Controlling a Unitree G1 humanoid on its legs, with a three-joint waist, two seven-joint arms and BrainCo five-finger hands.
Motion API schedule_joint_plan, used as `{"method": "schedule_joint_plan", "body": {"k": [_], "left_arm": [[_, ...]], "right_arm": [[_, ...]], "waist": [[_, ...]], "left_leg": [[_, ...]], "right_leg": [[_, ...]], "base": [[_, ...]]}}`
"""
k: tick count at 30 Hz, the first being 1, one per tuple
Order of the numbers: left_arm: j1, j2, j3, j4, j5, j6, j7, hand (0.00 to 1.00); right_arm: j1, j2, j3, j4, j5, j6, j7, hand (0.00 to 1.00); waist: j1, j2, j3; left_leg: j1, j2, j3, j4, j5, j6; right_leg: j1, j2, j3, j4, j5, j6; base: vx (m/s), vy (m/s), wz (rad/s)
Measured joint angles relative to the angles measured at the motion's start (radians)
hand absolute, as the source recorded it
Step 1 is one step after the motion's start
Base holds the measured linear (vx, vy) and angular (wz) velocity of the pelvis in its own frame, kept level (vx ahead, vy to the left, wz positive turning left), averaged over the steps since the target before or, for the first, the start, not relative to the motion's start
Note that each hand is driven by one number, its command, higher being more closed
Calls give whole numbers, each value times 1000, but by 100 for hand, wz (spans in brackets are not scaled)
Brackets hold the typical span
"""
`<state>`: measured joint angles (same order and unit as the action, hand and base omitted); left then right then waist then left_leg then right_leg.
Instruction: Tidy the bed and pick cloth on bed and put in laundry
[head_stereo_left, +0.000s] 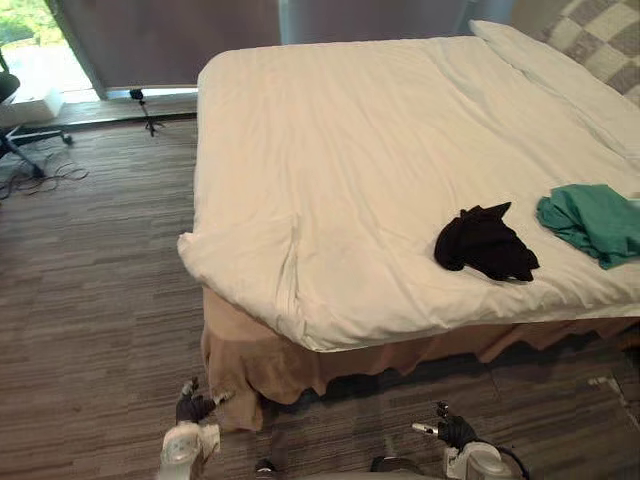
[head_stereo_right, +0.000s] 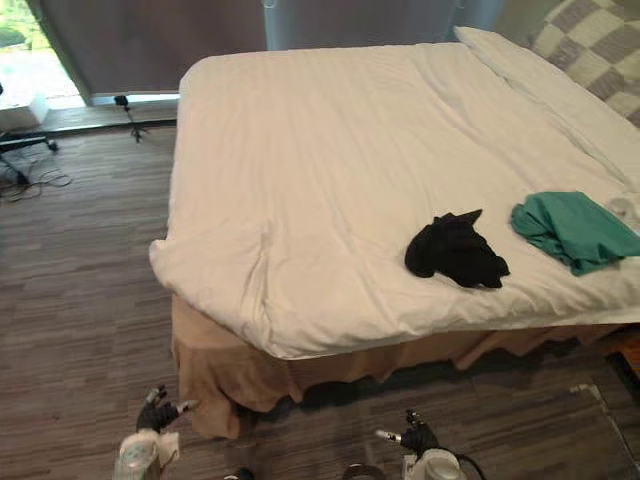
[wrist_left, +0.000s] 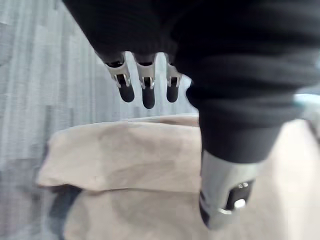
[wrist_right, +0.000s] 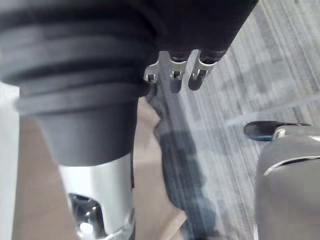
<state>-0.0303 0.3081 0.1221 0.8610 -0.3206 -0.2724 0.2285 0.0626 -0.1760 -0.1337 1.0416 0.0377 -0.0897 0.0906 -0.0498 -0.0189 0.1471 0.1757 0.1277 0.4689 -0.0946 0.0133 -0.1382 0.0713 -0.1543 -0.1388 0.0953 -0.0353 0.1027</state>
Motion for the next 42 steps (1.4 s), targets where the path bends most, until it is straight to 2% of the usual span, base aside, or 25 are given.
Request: {"method": "schedule_joint_plan", "body": {"k": [2,4,5,7,11,13,14,19,25,32,34,37,40,41,42], "left_arm": [[-16,19,54,-7,-38,-3,63,0],[-26,73,148,-5,-55,-2,134,0],[-29,89,164,-5,-55,-3,143,0],[-59,169,221,-6,-51,-6,161,0],[-141,319,253,-70,-20,-6,149,0],[-214,405,248,-118,38,-5,98,0],[-225,417,243,-127,53,-5,88,0],[-324,445,80,-178,204,18,-11,0],[-483,442,-94,-181,266,80,-37,0],[-752,441,-276,-178,361,188,-36,0],[-833,441,-323,-159,398,217,-37,0],[-899,440,-366,-133,442,255,-41,0],[-960,439,-424,-98,521,290,-59,0],[-982,439,-438,-75,544,303,-59,100],[-991,439,-441,-61,560,312,-59,100]], "right_arm": [[9,0,0,1,-7,12,-6,0],[14,-3,2,0,-37,27,-19,0],[16,-3,2,0,-37,31,-23,0],[30,-10,3,1,-36,54,-34,0],[67,-31,19,-2,-35,78,-51,0],[77,-30,19,-2,-35,87,-50,0],[79,-30,19,-3,-35,88,-49,0],[88,-25,17,-8,-19,88,-45,0],[77,-15,21,-45,7,68,-41,0],[-12,-21,55,-95,52,20,-45,0],[-51,-22,71,-131,67,7,-52,0],[-88,-26,103,-168,91,-2,-67,0],[-121,-28,120,-185,94,-2,-76,0],[-137,-31,129,-185,97,-3,-84,0],[-150,-33,138,-185,101,-3,-90,0]], "waist": [[0,-1,0],[1,-2,-1],[1,-2,-1],[2,6,1],[14,14,-17],[19,14,-25],[21,15,-26],[22,22,-36],[-8,11,-14],[-45,-13,141],[-59,-17,207],[-63,-22,268],[-71,-25,298],[-76,-28,304],[-77,-32,307]], "left_leg": [[-6,-1,7,-8,7,-1],[-14,-4,14,-9,17,-7],[-17,-4,13,-9,20,-7],[-20,5,10,-16,33,-13],[-24,30,6,-17,36,-19],[-37,38,16,-17,34,-21],[-37,39,21,-17,33,-22],[-43,37,66,-17,30,-29],[-92,36,96,-11,46,-28],[-161,47,102,-10,69,-20],[-196,46,105,-10,74,-14],[-234,43,127,-9,82,-5],[-293,35,130,-10,92,7],[-313,33,132,-10,95,11],[-328,32,137,-10,97,13]], "right_leg": [[-1,2,-16,-29,7,-4],[-2,4,-26,-60,2,-5],[-2,4,-33,-65,0,-6],[-6,13,-57,-65,-12,-12],[-3,35,-71,-71,-28,-25],[-2,46,-71,-103,-6,-28],[-2,47,-68,-110,0,-28],[-3,47,-38,-149,49,-28],[-69,51,6,-154,71,-33],[-159,66,41,-134,107,-49],[-211,65,50,-108,109,-51],[-262,64,74,-107,133,-52],[-323,58,91,-112,145,-45],[-341,57,94,-122,152,-45],[-356,56,98,-124,156,-45]], "base": [[-98,-48,-18],[-116,-81,-17],[-122,-96,-5],[-143,-90,10],[-103,-68,11],[-49,-43,-3],[-13,-19,-17],[47,9,-21],[38,-7,-16],[-38,-33,-9],[-85,-21,-7],[-94,-17,-20],[-60,-5,-6],[-50,0,-5],[-36,4,-7]]}}
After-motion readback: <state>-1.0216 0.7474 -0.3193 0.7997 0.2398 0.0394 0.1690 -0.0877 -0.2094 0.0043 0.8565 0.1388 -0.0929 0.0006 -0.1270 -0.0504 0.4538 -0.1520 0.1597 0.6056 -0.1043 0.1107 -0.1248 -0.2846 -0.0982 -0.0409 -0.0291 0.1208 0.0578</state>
